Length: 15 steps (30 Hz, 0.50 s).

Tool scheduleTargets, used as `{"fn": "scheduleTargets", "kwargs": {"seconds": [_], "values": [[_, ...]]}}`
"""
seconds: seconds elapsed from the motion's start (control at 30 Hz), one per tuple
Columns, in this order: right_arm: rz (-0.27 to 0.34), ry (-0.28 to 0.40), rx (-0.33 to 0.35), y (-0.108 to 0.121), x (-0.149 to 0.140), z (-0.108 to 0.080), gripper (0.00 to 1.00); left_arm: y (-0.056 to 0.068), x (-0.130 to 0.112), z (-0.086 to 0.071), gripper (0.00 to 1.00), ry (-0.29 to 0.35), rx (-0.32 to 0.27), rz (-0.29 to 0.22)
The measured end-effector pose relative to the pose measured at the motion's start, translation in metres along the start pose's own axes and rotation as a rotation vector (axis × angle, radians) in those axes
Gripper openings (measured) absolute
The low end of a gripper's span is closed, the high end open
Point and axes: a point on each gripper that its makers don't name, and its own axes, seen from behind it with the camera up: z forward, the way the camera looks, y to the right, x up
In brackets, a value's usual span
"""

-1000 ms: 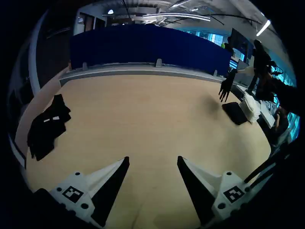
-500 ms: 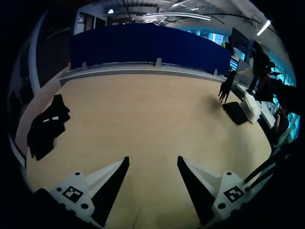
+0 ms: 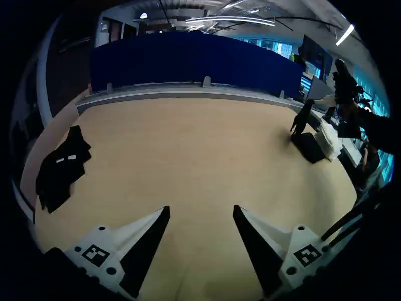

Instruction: Fold towel

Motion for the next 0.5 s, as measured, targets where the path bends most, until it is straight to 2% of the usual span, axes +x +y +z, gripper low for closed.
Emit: {"fn": "scheduleTargets", "kwargs": {"seconds": [0.5], "values": [[0.056,-0.081,-0.067,0.028,-0.066,-0.022,0.03,0.001,-0.004,-0.001,0.93,-0.005,-0.007,0.013]]}}
